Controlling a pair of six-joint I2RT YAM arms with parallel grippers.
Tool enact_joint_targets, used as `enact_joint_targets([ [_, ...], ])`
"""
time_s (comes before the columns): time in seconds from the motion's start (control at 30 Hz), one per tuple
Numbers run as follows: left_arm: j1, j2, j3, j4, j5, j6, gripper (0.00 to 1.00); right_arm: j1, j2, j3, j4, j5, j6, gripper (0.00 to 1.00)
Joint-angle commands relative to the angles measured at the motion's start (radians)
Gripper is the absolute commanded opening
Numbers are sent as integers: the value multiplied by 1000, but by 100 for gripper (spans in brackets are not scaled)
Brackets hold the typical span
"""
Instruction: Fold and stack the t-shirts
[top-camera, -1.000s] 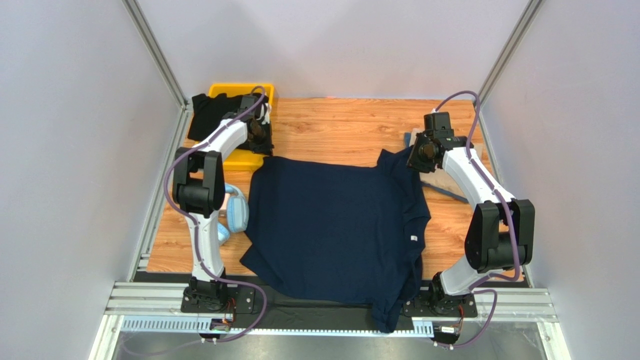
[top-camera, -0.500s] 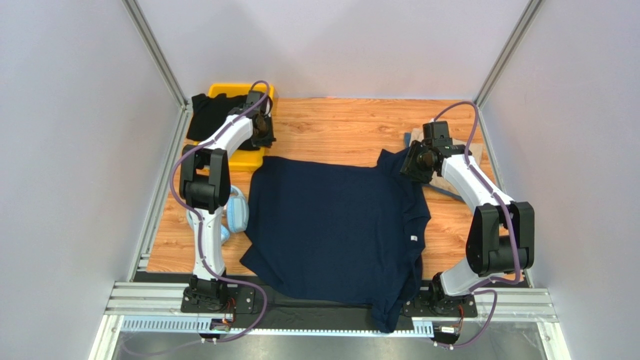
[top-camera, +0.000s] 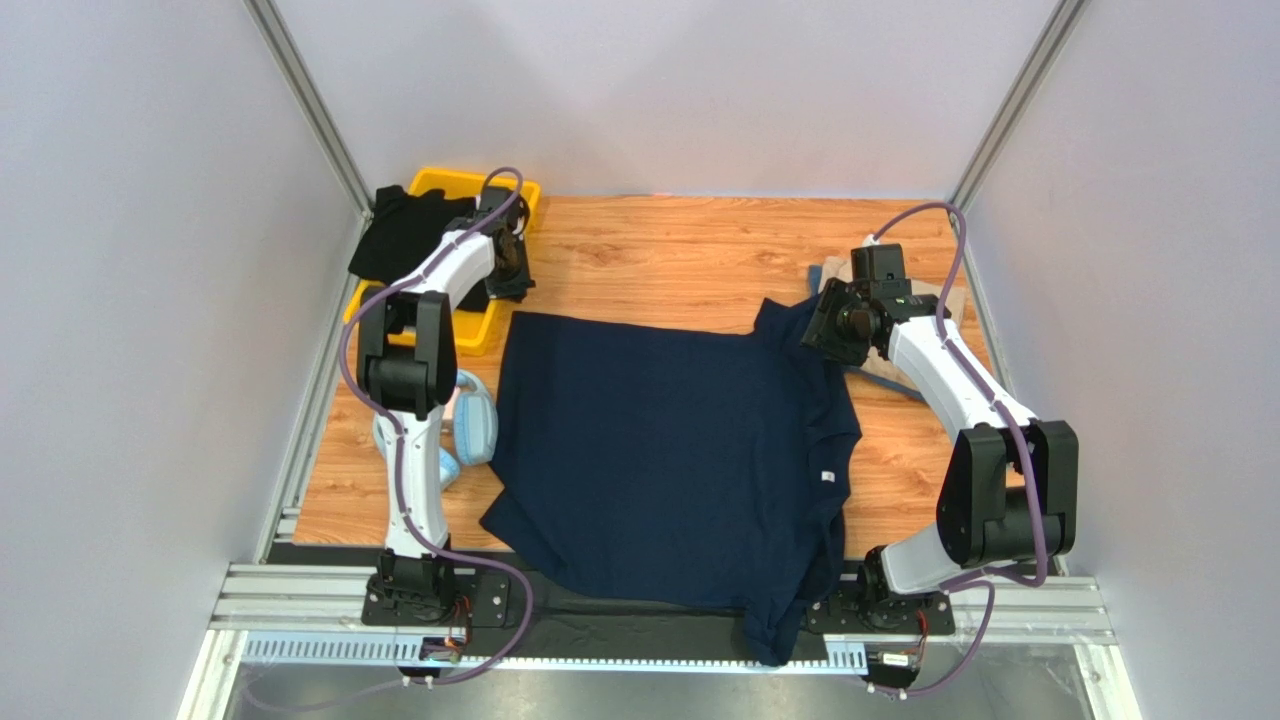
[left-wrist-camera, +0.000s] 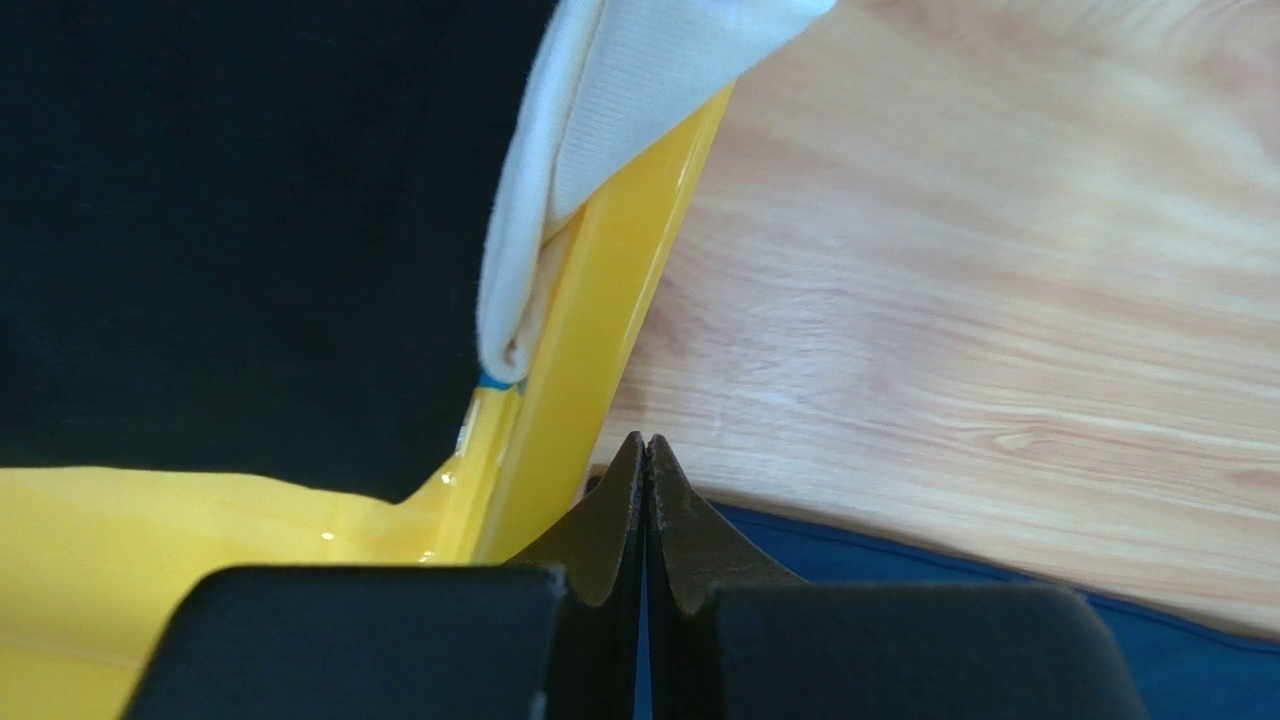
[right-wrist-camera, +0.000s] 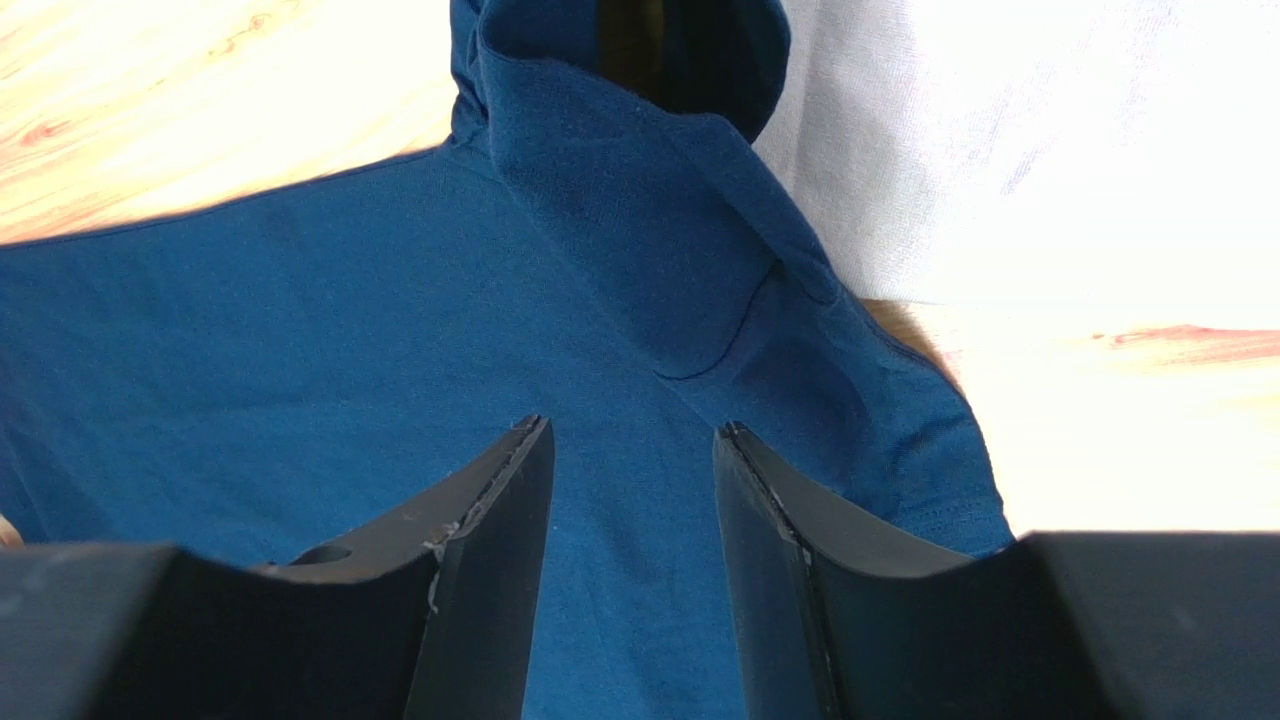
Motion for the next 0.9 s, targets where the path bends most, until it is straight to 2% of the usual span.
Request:
enact_joint_targets([
  [0.0, 30, -22, -24, -2, -19, -11, 0, 2, -8, 16, 19, 13, 4, 48],
  [0.07, 31, -28, -24, -2, 18, -26, 0, 2, -17, 15, 24, 23, 4, 49],
  [0.1, 31, -34, -24, 0, 36, -31, 3, 3, -28, 13, 31, 25, 2, 50],
  [0.17, 31, -48, -30, 11, 85, -49, 13, 2, -42, 10, 38, 31, 4, 51],
  [0.2, 31, -53, -35, 14, 110, -54, 23, 2, -57, 9, 47, 32, 4, 51],
  [0.3, 31, -88, -67, 30, 150, -75, 37, 2, -83, -2, 61, 43, 4, 52],
  [0.63, 31, -146, -133, 41, 127, -62, 38, 2, -123, -2, 67, 57, 2, 52],
  [0.87, 31, -208, -87, 17, 133, -35, 38, 0, -86, -5, 64, 57, 7, 52],
])
